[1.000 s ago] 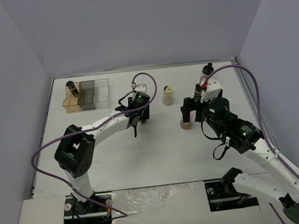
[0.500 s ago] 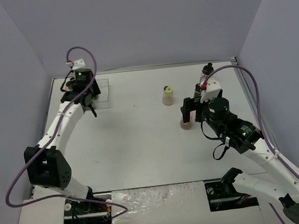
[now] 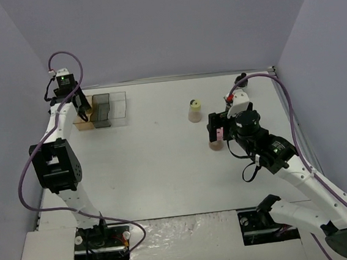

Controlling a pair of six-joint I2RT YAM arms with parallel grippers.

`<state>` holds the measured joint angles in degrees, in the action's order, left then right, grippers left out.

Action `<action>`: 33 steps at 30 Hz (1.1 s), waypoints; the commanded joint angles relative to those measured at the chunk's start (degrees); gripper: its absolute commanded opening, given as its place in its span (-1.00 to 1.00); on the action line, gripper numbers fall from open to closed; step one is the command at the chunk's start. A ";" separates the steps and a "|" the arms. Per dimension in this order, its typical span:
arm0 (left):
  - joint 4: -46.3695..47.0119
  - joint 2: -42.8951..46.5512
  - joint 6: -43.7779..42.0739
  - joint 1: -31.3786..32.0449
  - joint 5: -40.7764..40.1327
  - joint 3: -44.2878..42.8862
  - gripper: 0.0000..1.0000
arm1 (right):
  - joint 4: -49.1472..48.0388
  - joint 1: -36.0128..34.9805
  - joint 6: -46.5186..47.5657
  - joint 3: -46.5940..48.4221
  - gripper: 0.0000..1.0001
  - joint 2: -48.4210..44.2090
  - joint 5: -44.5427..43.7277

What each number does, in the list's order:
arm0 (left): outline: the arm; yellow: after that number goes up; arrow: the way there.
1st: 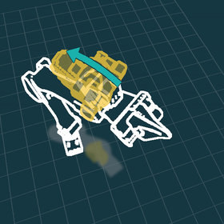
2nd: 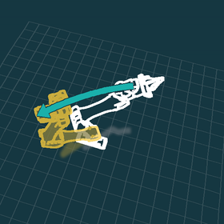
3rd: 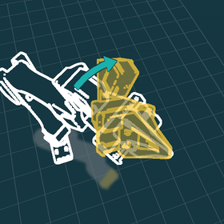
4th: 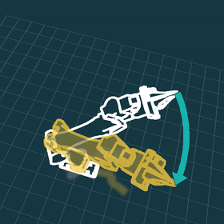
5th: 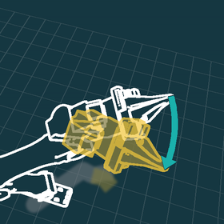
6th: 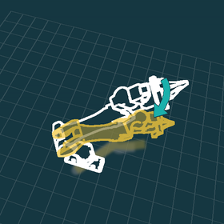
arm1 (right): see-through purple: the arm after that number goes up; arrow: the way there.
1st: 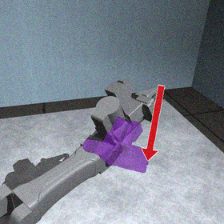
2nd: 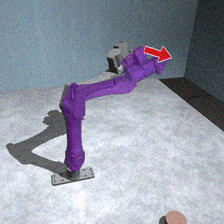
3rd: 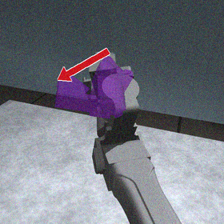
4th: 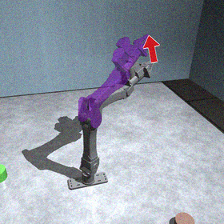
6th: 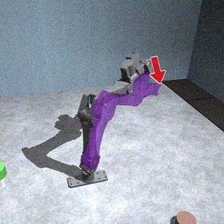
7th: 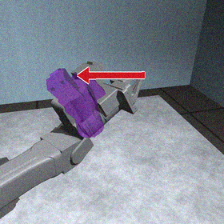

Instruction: Organize the condiment bottles

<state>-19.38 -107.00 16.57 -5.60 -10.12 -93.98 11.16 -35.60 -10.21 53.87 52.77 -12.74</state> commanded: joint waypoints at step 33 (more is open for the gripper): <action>8.92 -11.77 -1.37 -1.52 3.35 -6.86 0.05 | -6.51 1.24 0.19 -3.53 1.00 0.12 -1.17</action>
<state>-12.97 -121.10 15.37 -7.14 -7.30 -98.56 8.79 -34.79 -10.26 50.48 53.45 -11.99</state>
